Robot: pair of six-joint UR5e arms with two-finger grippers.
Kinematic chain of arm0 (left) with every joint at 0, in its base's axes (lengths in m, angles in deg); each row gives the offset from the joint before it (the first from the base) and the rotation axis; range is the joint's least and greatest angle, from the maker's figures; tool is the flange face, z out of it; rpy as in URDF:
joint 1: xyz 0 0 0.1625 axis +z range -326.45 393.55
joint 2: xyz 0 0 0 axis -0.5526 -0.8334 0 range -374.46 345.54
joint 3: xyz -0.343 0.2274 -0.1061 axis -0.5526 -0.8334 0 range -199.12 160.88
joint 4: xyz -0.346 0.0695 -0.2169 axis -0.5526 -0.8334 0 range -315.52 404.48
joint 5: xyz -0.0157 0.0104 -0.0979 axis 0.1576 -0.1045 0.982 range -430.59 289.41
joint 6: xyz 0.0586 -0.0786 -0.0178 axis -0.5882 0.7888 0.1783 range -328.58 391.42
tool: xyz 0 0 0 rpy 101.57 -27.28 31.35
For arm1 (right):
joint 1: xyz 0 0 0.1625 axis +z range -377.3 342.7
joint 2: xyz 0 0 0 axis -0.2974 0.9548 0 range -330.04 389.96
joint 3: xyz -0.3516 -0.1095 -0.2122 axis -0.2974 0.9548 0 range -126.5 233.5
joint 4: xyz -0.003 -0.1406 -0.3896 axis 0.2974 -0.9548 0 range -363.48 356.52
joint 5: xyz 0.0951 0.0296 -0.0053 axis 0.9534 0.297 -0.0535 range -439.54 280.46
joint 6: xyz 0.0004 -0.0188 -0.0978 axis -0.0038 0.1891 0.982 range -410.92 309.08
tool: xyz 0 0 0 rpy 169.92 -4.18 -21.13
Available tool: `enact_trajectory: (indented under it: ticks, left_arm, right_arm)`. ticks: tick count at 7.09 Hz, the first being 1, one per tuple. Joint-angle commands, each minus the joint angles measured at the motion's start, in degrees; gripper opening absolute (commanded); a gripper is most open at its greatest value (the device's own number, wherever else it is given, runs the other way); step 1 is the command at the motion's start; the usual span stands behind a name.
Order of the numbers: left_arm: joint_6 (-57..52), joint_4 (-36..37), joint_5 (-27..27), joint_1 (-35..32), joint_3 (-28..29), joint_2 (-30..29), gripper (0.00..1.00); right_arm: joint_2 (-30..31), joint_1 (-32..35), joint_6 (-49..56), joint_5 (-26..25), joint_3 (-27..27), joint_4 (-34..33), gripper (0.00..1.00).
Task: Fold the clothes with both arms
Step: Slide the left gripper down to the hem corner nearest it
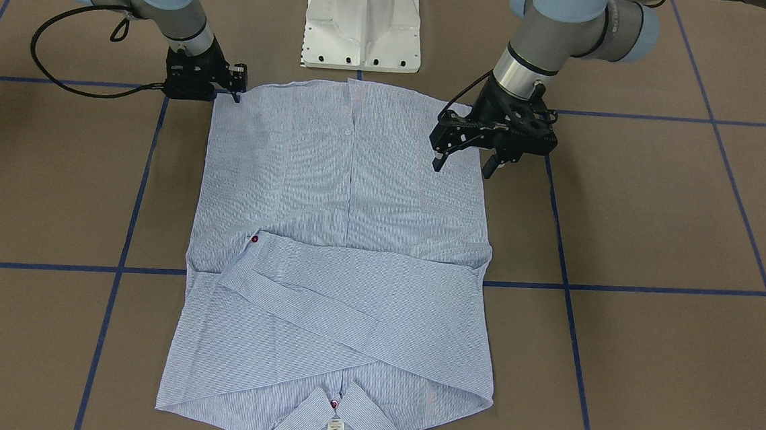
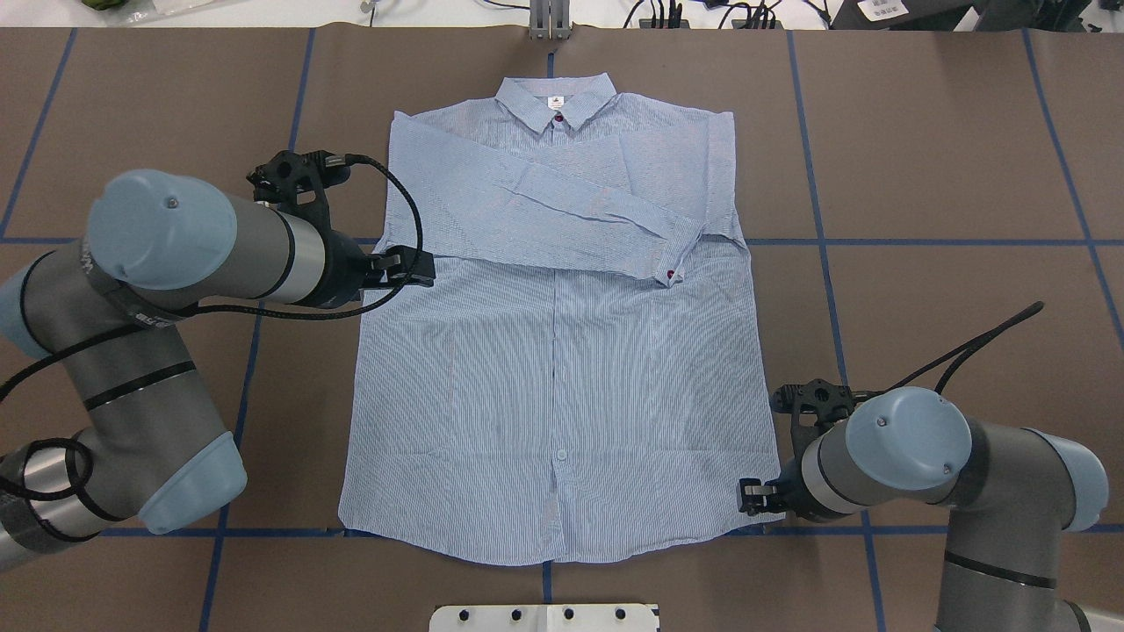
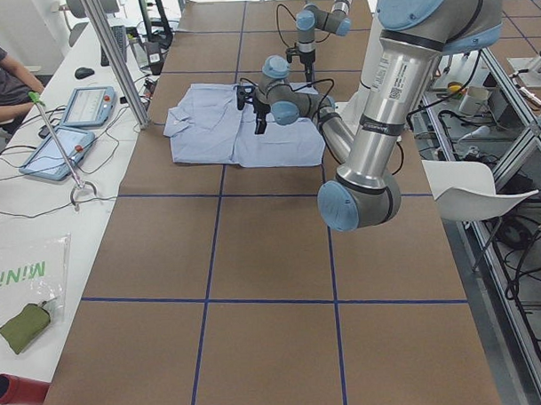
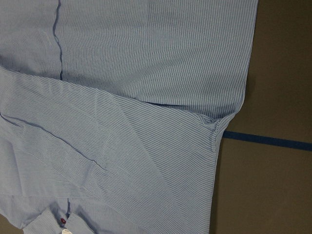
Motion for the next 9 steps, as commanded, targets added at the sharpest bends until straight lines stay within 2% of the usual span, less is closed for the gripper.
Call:
enact_trajectory:
  ticks: [1, 3, 5, 7, 8, 9]
  left_arm:
    - [0.0, 0.0, 0.0, 0.0, 0.0, 0.0, 0.99]
    - [-0.1, 0.0, 0.0, 0.0, 0.1, 0.0, 0.99]
    - [-0.1, 0.0, -0.1, 0.0, 0.1, 0.0, 0.99]
    - [-0.1, 0.0, -0.4, 0.0, 0.1, 0.0, 0.99]
    - [-0.1, 0.0, -0.7, 0.0, 0.3, 0.0, 0.99]
    - [-0.2, 0.0, -0.8, 0.0, 0.4, 0.0, 0.99]
  right_arm:
    - [0.0, 0.0, 0.0, 0.0, 0.3, 0.0, 0.59]
    - [0.0, 0.0, 0.0, 0.0, 0.6, 0.0, 0.59]
    - [0.1, 0.1, 0.0, 0.3, 0.7, -0.1, 0.48]
    - [0.1, 0.1, 0.0, 0.8, 0.8, -0.1, 0.12]
    - [0.1, 0.2, 0.0, 0.9, 0.8, -0.1, 0.00]
    - [0.1, 0.2, 0.0, 0.9, 0.7, -0.1, 0.00]
